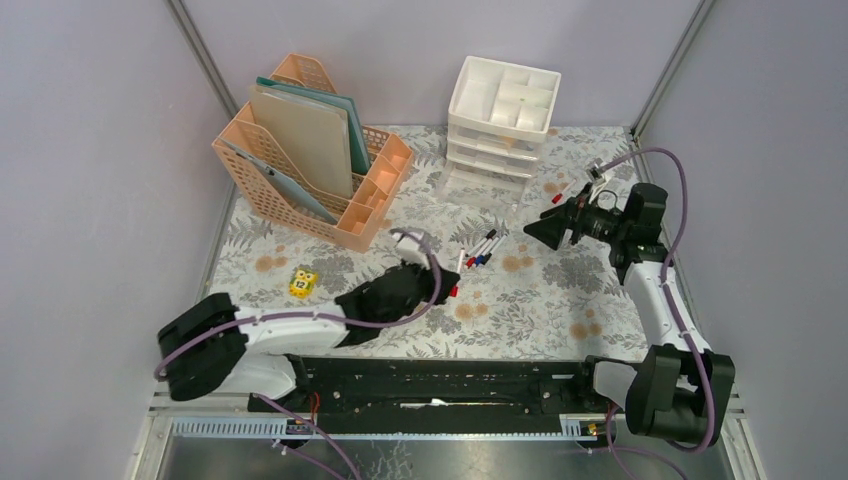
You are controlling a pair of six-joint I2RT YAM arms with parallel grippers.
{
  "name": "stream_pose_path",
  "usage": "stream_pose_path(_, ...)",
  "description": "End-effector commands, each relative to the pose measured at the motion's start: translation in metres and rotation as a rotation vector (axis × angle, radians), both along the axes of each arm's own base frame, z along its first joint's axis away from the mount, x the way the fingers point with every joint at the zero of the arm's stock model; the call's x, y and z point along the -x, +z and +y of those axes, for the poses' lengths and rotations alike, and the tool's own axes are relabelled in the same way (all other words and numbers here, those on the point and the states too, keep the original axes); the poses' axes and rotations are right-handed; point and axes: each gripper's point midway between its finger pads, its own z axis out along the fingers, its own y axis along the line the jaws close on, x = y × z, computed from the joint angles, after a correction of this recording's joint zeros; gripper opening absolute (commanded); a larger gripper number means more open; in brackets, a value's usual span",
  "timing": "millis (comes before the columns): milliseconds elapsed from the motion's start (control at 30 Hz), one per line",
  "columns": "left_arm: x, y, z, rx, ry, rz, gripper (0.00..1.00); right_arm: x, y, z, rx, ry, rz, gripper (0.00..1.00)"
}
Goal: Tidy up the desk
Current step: Pick up the stationery from the center of the board.
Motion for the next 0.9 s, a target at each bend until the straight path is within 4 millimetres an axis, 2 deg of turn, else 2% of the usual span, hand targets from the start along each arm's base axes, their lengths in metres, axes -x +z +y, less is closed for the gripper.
stream_pose_path(0,0.015,0.087,0.006,0.427,-0.068,-0.21,0.0,0.02,0.023,0.028,-0.116,0.18,-0.039,1.0)
stream_pose_path(100,0.022,0.097,0.024,0.525,-0.06,-0.256,0.0,0.034,0.024,0.05,-0.125,0.274,-0.044,1.0)
stream_pose_path(200,0.025,0.105,0.032,0.582,-0.055,-0.278,0.0,0.051,0.024,0.073,-0.136,0.376,-0.055,1.0)
stream_pose_path(367,0.023,0.111,0.043,0.65,-0.004,-0.282,0.0,0.065,0.021,0.094,-0.145,0.45,-0.041,1.0)
stream_pose_path(567,0.01,0.114,0.058,0.693,0.106,-0.262,0.0,0.068,0.02,0.099,-0.144,0.47,-0.047,1.0)
stream_pose_path(867,0.007,0.12,0.045,0.682,0.093,-0.249,0.0,0.071,0.023,0.1,-0.147,0.486,-0.053,1.0)
